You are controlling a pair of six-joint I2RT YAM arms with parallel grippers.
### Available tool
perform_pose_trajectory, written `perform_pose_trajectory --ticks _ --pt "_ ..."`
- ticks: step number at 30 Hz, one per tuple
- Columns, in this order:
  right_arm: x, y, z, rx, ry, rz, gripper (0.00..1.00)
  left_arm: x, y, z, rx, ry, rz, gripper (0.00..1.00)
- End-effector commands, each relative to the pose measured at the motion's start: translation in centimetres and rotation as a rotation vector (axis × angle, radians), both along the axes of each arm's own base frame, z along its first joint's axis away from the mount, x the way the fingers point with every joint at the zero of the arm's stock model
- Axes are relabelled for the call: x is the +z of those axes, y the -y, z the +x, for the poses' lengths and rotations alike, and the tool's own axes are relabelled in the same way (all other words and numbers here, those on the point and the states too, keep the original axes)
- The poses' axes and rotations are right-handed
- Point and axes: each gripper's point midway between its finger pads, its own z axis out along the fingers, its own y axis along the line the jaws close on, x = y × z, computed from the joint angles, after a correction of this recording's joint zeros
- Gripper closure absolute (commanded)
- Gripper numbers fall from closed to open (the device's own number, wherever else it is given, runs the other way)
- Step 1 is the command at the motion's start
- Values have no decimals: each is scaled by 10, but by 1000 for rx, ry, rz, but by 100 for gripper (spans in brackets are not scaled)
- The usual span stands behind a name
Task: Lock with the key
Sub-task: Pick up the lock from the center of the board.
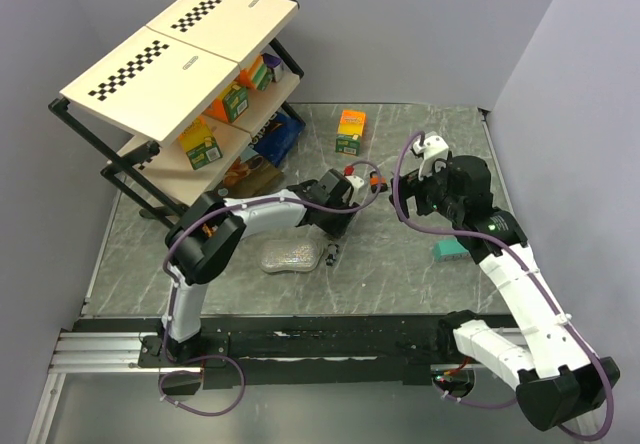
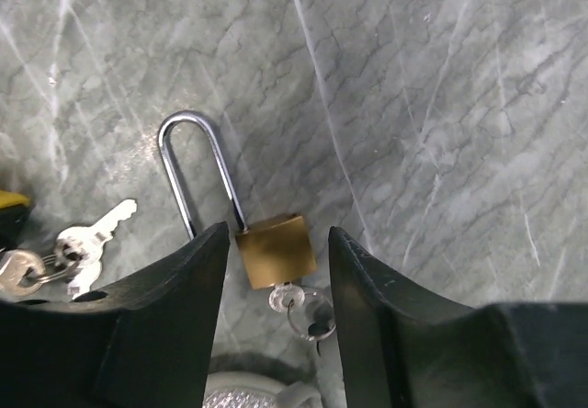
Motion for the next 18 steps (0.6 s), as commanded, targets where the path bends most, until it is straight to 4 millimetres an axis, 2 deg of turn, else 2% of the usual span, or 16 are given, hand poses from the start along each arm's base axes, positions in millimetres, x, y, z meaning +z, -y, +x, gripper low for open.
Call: perform_pose_trajectory --ticks 1,2,8,9,10,12,13,15,16,18 --pt "6 9 5 -46 24 -18 1 -1 6 0 35 4 21 49" --pt "5 9 6 -48 20 -19 1 -6 4 -2 50 -19 31 52" --pt "-2 9 10 -60 -9 -23 1 -28 0 -16 55 -73 103 54" --pt "-6 9 10 -64 -24 -23 1 -28 2 -18 51 -75 105 56" --pt "-5 9 11 -73 -31 -12 1 -28 3 -19 53 -81 103 63" --pt "-8 6 11 -61 -54 -2 1 -24 6 -19 64 -82 85 70" --pt "-8 2 9 -45 -63 12 1 -16 10 -19 61 -82 60 77" --pt "-9 -3 8 -16 -79 22 1 -4 16 -18 71 -93 -11 84" --pt "-9 -5 7 1 -82 27 1 12 21 -19 69 -89 -62 91" --pt "-7 -11 4 40 -91 48 1 28 29 -18 63 -82 -131 97"
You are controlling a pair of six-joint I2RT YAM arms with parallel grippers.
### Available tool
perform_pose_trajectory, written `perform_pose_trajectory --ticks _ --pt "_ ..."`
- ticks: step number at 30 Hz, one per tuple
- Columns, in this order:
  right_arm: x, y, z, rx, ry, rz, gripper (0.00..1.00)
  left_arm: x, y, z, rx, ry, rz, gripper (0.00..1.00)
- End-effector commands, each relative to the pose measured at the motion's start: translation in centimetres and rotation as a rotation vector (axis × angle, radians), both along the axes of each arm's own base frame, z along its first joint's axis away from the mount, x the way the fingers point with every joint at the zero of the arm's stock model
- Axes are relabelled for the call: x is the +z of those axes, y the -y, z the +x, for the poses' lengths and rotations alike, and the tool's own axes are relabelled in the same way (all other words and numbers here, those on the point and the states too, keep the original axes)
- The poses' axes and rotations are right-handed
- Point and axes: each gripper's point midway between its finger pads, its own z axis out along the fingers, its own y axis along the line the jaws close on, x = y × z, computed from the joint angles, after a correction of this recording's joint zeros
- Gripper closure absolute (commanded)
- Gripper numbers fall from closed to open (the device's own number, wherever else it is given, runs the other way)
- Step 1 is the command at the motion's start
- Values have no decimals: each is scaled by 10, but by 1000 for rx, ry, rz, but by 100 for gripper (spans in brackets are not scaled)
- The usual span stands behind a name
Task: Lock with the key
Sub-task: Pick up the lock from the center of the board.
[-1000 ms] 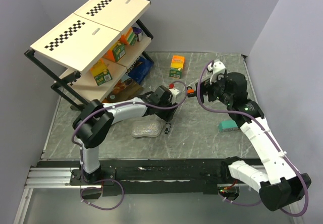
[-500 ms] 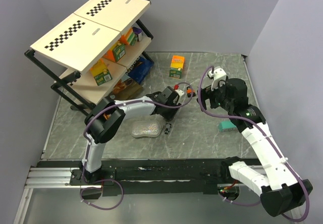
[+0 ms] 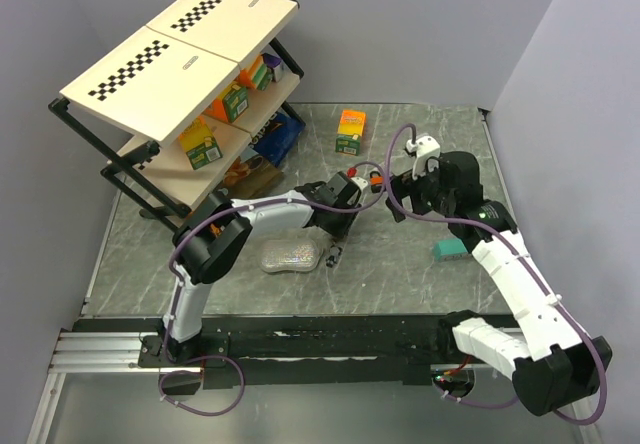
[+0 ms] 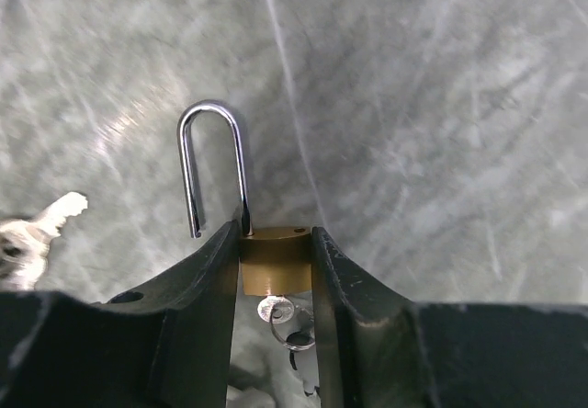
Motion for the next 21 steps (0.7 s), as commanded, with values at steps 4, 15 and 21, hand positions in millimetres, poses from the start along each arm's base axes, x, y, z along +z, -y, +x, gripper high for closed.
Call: perform_pose_trajectory --ticks 4,15,21 --pt "20 -17 -5 78 -16 104 1 85 27 -3 17 5 -293 99" --pt "32 -22 4 -22 -86 305 1 223 30 10 41 53 -706 99" --pt "58 -43 13 64 -27 415 2 280 15 27 134 31 -888 99"
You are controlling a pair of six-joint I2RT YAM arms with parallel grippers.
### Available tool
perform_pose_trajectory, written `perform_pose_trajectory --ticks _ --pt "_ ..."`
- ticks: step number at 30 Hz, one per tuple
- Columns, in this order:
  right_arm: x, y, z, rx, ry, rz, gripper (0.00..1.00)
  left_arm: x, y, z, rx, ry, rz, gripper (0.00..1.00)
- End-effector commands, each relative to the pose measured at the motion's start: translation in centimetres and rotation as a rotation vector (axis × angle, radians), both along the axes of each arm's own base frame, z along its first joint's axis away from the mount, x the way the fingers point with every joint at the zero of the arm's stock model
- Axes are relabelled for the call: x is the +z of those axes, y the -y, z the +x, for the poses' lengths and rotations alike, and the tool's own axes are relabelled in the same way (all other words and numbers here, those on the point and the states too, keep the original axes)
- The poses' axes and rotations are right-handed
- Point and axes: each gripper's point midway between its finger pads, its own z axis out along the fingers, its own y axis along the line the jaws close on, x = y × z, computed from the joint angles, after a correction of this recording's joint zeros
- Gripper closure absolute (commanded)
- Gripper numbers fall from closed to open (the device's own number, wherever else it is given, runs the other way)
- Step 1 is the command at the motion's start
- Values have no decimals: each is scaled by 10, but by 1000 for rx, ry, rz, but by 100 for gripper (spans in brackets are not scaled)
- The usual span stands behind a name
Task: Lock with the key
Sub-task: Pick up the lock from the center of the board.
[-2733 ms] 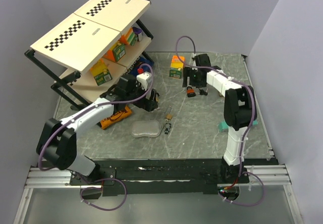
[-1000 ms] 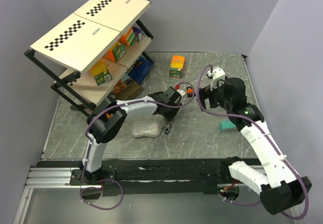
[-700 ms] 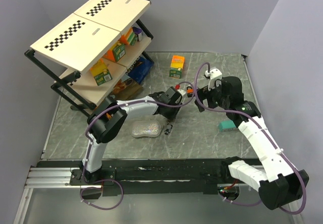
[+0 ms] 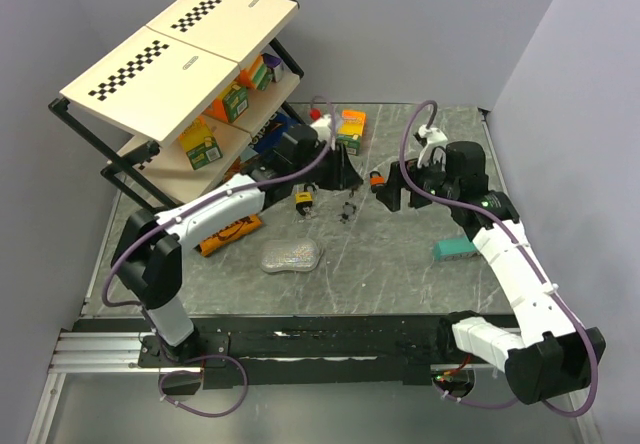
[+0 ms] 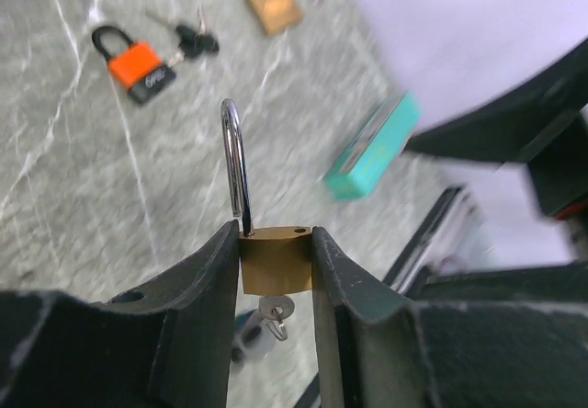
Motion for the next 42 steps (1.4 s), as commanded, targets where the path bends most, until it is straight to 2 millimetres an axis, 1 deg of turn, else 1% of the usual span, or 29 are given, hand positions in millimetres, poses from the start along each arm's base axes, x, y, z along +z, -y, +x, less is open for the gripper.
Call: perform_pose_trajectory --ticks 1,2,3,5,6,7,9,10,14,16,17,19,23,26,28,31,33,34,36,38,42 --pt "48 -21 14 37 124 154 4 87 -2 8 37 10 -263 99" --pt "52 -21 17 13 127 189 7 93 -6 13 63 -9 -293 99" --pt "61 -23 24 5 170 218 9 102 -9 13 74 -1 -313 99" --pt "65 -28 26 -6 179 273 13 107 -14 17 113 -12 -330 99" --pt "70 -31 29 -2 201 293 14 115 -16 15 119 -3 -351 99" --pt "70 -38 30 11 194 303 15 116 -19 17 140 -7 -357 99" --pt "72 -45 32 12 183 327 16 122 -22 15 156 -17 -377 99" --pt "74 -49 35 19 183 335 16 120 -22 15 165 -27 -377 99" --pt "78 -67 35 46 176 346 16 125 -29 18 217 -44 -401 99" --pt "80 -69 40 31 190 341 16 125 -30 19 232 -47 -405 99" --pt "81 -73 39 35 194 339 18 126 -31 19 241 -54 -410 99" --pt "83 -74 45 13 208 325 18 127 -33 21 259 -59 -413 99" --pt "89 -81 46 23 215 328 21 124 -36 24 292 -71 -408 99" --pt "90 -88 42 61 226 317 22 124 -38 27 311 -64 -400 99" --pt "86 -87 38 72 215 304 22 123 -41 29 325 -56 -395 99" --pt "85 -88 35 78 224 310 21 124 -39 28 325 -61 -405 99" --pt "90 -86 39 55 252 312 21 126 -38 28 319 -67 -419 99" --pt "90 -88 41 54 259 303 23 126 -37 28 322 -76 -424 99" --pt "93 -84 52 2 278 288 27 129 -37 28 323 -82 -432 99" --pt "96 -83 59 -23 287 285 28 131 -37 28 325 -86 -440 99" --pt "101 -90 63 -12 297 294 30 136 -35 27 317 -94 -459 99"
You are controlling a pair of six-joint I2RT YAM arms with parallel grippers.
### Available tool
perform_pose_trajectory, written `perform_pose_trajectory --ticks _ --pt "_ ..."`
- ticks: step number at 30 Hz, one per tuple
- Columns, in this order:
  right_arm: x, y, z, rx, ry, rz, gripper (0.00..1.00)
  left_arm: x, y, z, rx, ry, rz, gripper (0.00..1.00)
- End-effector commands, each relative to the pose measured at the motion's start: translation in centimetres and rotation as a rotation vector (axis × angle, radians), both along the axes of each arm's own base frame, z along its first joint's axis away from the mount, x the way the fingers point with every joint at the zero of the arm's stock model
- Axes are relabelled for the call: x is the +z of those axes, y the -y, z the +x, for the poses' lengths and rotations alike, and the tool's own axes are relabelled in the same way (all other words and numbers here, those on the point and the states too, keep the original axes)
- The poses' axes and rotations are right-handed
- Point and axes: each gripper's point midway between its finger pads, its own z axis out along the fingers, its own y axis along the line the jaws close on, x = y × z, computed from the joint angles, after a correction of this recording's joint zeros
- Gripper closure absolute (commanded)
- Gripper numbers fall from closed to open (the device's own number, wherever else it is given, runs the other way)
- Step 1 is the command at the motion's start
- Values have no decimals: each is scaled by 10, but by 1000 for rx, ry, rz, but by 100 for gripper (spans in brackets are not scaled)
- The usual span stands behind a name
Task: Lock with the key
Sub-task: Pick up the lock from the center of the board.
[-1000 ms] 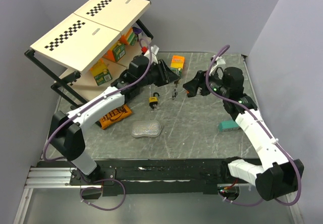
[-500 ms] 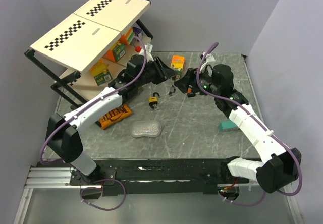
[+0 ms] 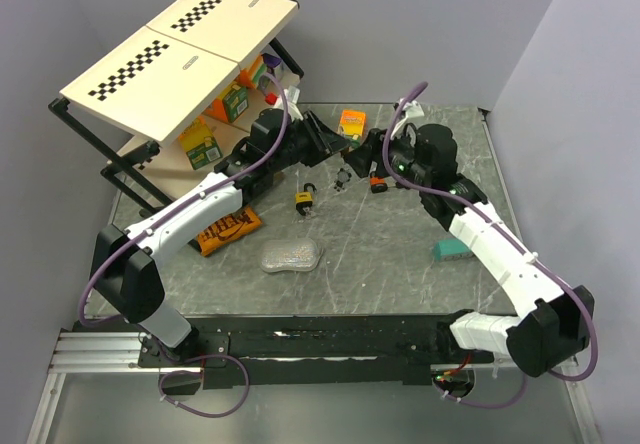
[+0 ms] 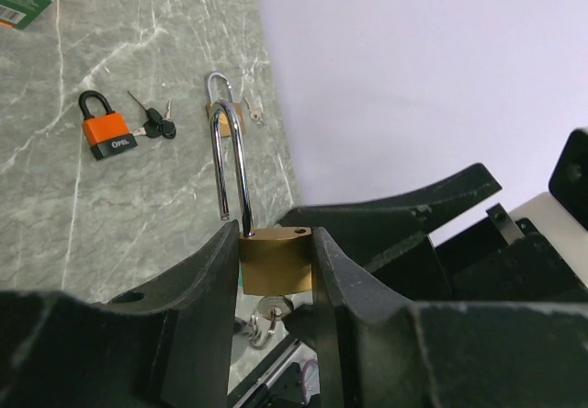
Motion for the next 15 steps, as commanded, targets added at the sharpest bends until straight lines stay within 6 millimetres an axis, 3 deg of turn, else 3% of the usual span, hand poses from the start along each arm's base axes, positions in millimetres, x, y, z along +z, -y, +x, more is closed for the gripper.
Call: perform_pose_trajectory --ticks 1,8,14,15 --pt "39 -5 14 -29 113 41 30 48 0 -5 6 65 -108 99" --pt "35 -9 21 -41 117 26 39 53 1 -8 -3 49 -152 99" --pt "30 -8 28 -72 106 19 54 52 5 -11 -22 21 -191 99" --pt "36 -10 29 -70 126 38 56 52 6 -12 -27 13 -201 99"
